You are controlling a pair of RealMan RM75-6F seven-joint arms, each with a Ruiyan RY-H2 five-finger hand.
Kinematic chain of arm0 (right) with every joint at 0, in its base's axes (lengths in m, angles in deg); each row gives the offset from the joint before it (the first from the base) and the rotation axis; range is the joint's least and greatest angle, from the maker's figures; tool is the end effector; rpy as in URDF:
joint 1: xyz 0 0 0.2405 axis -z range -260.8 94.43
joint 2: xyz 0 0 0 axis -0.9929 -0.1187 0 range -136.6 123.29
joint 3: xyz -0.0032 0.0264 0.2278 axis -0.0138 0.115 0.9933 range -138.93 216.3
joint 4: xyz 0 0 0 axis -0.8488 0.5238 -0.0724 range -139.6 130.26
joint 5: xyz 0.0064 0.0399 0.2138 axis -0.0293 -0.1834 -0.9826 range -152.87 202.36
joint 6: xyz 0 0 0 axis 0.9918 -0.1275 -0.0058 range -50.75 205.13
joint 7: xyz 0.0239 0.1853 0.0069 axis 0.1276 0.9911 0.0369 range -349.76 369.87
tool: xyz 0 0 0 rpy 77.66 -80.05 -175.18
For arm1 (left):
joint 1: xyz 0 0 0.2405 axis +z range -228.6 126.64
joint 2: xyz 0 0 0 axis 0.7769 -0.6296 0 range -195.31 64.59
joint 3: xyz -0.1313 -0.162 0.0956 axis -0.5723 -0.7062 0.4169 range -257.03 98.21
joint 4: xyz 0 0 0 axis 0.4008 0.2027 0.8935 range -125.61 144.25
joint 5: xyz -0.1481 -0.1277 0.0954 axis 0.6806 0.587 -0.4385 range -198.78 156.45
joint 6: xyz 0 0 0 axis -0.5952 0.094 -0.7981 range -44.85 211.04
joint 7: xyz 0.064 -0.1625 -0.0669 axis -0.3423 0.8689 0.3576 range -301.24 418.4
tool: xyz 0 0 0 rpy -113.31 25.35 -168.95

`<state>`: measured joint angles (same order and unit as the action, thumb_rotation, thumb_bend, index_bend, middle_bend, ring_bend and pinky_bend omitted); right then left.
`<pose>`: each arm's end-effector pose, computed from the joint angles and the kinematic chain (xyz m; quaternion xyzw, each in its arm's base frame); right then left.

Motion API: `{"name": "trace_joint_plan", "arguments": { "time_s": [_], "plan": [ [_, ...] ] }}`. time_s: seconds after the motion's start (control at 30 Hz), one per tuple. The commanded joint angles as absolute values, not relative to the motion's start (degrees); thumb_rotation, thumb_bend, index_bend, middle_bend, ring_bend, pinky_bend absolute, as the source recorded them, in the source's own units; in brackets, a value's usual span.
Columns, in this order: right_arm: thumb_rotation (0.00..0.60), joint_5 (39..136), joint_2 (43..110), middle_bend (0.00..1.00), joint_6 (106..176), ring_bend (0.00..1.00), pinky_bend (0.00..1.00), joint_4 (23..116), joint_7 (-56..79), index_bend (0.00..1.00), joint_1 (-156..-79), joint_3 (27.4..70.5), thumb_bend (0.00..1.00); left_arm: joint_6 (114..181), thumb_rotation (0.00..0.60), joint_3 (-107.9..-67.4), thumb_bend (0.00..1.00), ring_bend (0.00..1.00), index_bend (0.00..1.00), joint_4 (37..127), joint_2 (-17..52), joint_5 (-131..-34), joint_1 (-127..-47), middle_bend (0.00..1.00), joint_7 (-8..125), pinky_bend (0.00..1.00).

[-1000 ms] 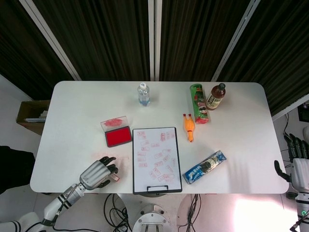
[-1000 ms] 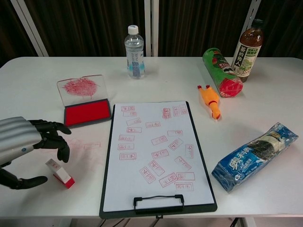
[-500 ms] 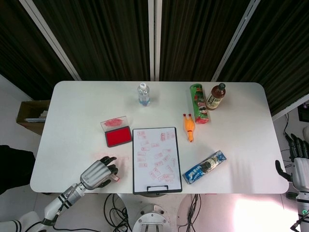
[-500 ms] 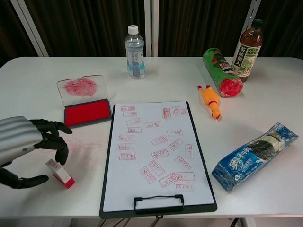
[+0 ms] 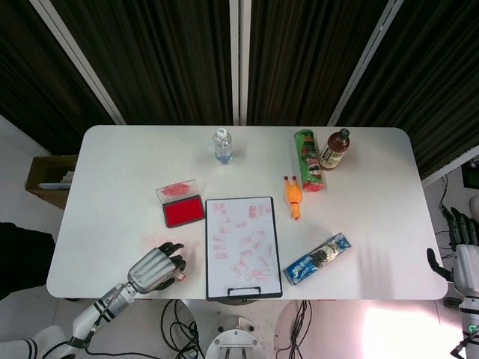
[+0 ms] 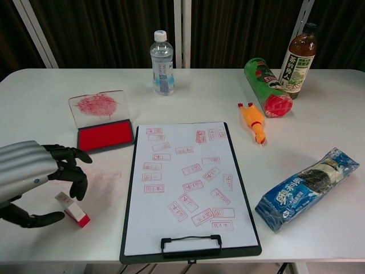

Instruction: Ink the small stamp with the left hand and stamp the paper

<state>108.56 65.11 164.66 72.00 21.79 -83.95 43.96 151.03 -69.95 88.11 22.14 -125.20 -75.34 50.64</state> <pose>-0.3448 -0.2093 0.1475 0.5303 -0.4074 0.4086 0.6212 -0.1859 0.2139 -0.0628 -0.8398 -0.2735 -0.3641 0.2954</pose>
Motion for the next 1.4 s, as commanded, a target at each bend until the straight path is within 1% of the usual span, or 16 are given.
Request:
{"name": "trace_joint_plan", "arguments": {
  "time_s": [0.03,0.3,0.67,0.93,1.13,1.4],
  "plan": [
    [0.6,108.5,65.1,0.0,164.6,0.0,0.0,72.0,21.8,0.0,-84.0,44.0,0.31,151.1,0.6,-69.9,0.3,0.18,0.48,88.1,22.2,-125.2,-75.4,0.5,50.6,0.28],
    [0.6,108.5,65.1,0.0,164.4,0.0,0.0,71.9,21.9,0.0,-84.0,43.9,0.31,150.9,0.6,-69.9,0.31,0.18,0.49,87.7,22.5,-124.5,-75.5,0.51,50.8,0.28],
    [0.6,108.5,65.1,0.0,164.3,0.0,0.0,71.9,21.8,0.0,-83.9,43.9,0.31,151.8,0.6,-70.1,0.37,0.2,0.52,87.6,22.5,-123.9,-75.3,0.54,50.8,0.28],
    [0.6,108.5,65.2,0.0,164.2,0.0,0.0,71.8,21.8,0.0,-83.9,43.8,0.31,153.0,0.6,-70.3,0.38,0.22,0.55,87.1,22.8,-123.8,-75.2,0.57,52.5,0.3],
    [0.6,108.5,65.0,0.0,164.4,0.0,0.0,71.9,21.9,0.0,-83.9,44.0,0.31,155.3,0.6,-72.1,0.39,0.25,0.58,86.9,22.2,-123.3,-75.6,0.59,55.9,0.32],
    [0.6,108.6,65.0,0.0,164.6,0.0,0.0,72.0,21.8,0.0,-83.9,44.0,0.31,156.5,0.6,-76.2,0.4,0.3,0.62,87.2,21.1,-121.2,-77.9,0.64,63.3,0.38]
  ]
}}
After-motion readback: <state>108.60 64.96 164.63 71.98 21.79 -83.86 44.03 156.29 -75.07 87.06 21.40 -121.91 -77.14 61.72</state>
